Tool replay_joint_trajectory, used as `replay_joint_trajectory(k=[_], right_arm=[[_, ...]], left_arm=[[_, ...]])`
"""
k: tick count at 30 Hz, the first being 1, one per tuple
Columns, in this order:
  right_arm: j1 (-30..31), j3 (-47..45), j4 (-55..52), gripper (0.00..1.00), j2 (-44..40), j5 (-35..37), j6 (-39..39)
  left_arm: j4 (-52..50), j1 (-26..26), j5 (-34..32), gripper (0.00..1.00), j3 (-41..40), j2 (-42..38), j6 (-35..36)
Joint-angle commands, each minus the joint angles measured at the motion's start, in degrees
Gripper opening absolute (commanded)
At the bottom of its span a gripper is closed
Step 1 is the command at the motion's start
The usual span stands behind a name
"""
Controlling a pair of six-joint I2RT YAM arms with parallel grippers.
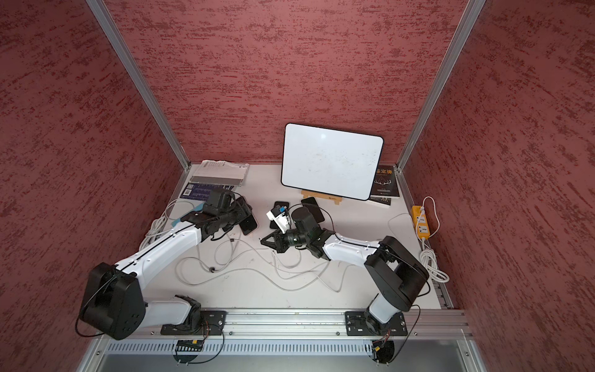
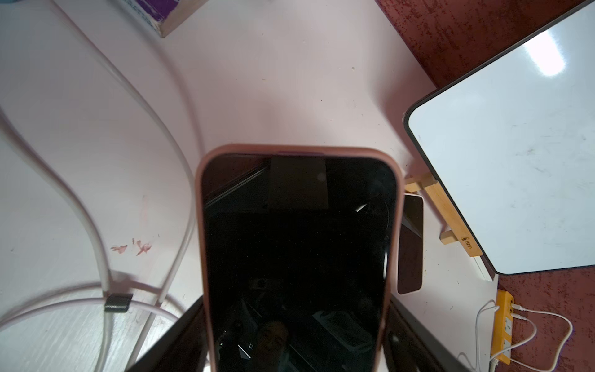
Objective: Plug the charging cable into the phone
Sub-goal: Pick up the charging cable from the center of the board, then insert the charging cable into the phone.
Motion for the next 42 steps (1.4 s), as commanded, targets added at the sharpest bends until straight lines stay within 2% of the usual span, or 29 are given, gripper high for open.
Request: replay_joint_trajectory(k=[1, 5, 18, 32, 42], right_arm=[[-0.24, -0.99, 9.68, 0.00, 2.80, -2.51, 6.94], [-0.32, -1.94, 11.54, 0.00, 4.36, -0.34, 7.14], [-0.47, 1.11, 12.35, 0.00, 9.26, 3.60, 8.50], [-1.50, 2.40, 13.12, 0.00, 10.65, 5.72, 7.26], [-2.78, 2.73, 14.90, 0.00, 12.37, 4.56, 8.30]], left_arm=[[7.93, 0.22, 3.23, 0.00, -1.35, -1.35, -1.80], [10.41, 0.21, 4.63, 0.00, -2.29, -0.76, -3.95], [8.58, 0.25, 5.99, 0.00, -1.03, 1.19, -4.62], [7.17, 0.78, 6.80, 0.00, -0.49, 1.45, -5.39], [7.26, 0.92, 7.68, 0.00, -0.41, 1.82, -5.67]])
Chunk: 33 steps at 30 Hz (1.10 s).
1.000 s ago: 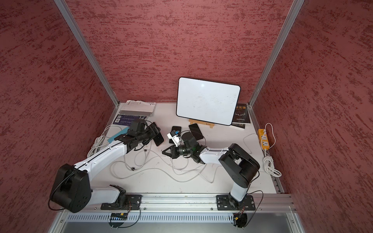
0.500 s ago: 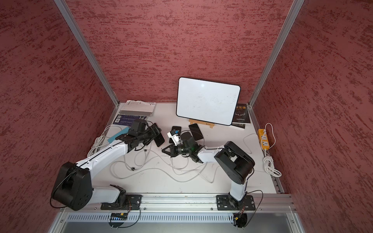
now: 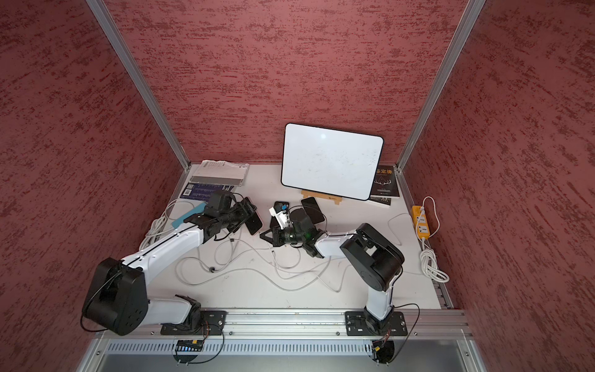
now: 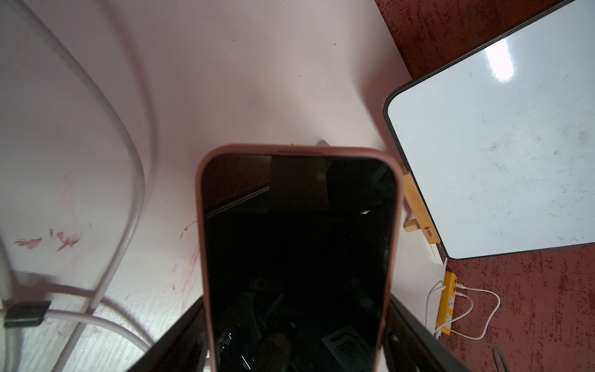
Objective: Plug the charging cable into the phone
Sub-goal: Insert the charging cable into the phone.
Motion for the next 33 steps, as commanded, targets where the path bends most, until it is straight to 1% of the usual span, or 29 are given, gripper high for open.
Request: replay_joint_trajectory(k=[1, 17, 27, 33], right_arm=[[-0.62, 2.01, 2.48, 0.00, 1.32, -0.05, 0.07], [-1.03, 3.35, 1.07, 0.00, 1.54, 0.31, -1.06], [-2.11, 3.61, 1.47, 0.00, 2.02, 0.80, -0.31], [-2.20, 5.37, 1.07, 0.00, 2.70, 1.66, 0.01]], left_arm=[[1.53, 0.23, 1.10, 0.00, 2.11, 0.13, -0.43], [1.05, 0.61, 1.85, 0.00, 2.93, 2.12, -0.68], [1.22, 0.57, 3.17, 0.00, 2.94, 1.65, -0.05], [0.52, 0.44, 3.22, 0.00, 3.62, 2.91, -0.37]])
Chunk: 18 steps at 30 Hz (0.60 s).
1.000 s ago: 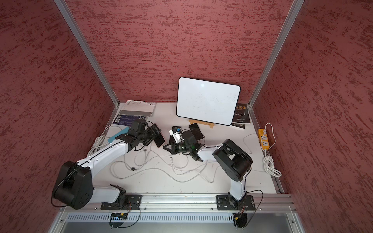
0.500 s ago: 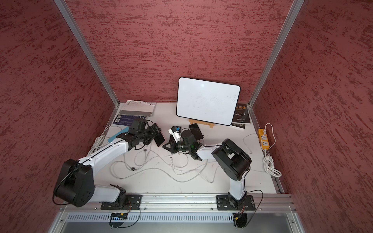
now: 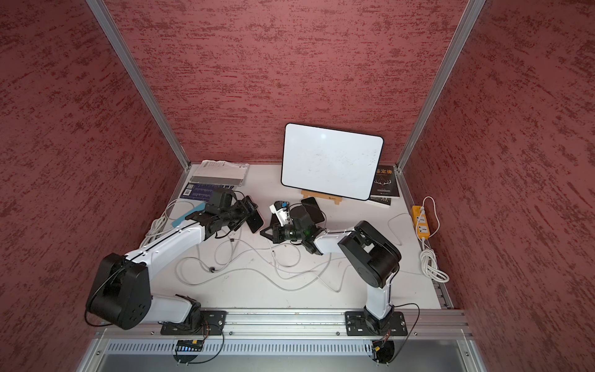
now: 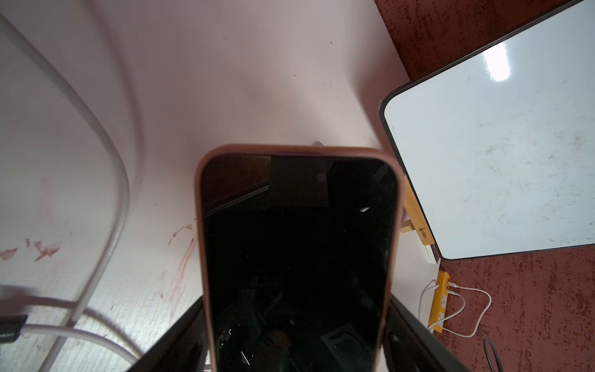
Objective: Plug the charging cable into the phone
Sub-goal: Insert the charging cable into the phone.
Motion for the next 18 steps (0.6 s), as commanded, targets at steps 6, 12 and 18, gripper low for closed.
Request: replay_joint_trajectory(k=[6, 12, 18], right_arm=[[-1.65, 2.98, 1.03, 0.00, 1.34, 2.61, -0.80], [-2.75, 5.03, -0.80, 0.00, 1.64, 1.80, -1.56], [-3.04, 7.08, -3.83, 0.00, 1.89, 1.94, -2.62]], left_arm=[[-2.11, -0.15, 1.52, 0.00, 3.51, 2.42, 0.97], [-3.69, -0.26, 2.14, 0.00, 5.03, 3.71, 2.38], [-5.41, -0.40, 0.99, 0.00, 6.03, 4.57, 2.72]])
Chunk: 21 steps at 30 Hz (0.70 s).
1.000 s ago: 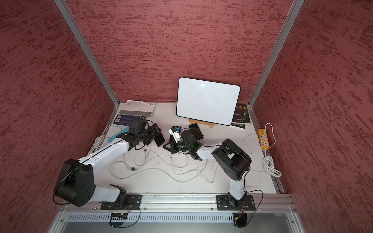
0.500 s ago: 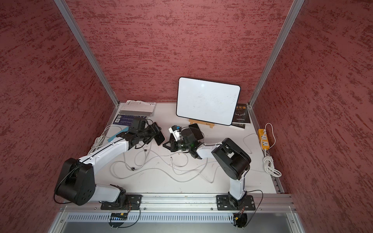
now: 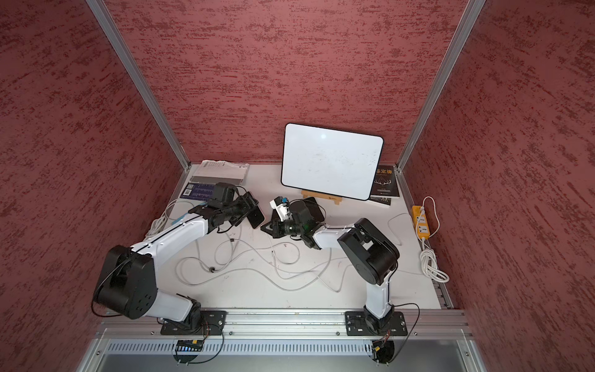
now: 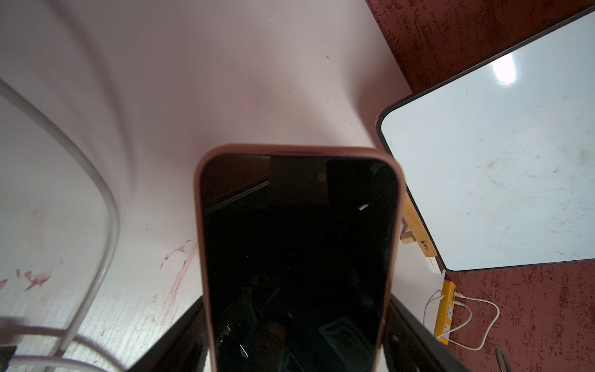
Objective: Plug the charging cable into the phone
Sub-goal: Insert the charging cable into the phone.
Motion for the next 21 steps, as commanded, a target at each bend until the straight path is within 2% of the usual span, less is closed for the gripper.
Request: replay_joint_trajectory(k=[1, 21], right_arm=[[-1.37, 3.01, 0.96, 0.00, 0.63, 2.37, -1.46], [-3.31, 8.80, -1.08, 0.00, 2.70, 2.62, -1.21]], left_arm=[[-3.83, -0.61, 2.17, 0.00, 1.38, 1.03, 1.34], [-5.35, -1.27, 1.89, 0.00, 3.64, 4.68, 1.54]])
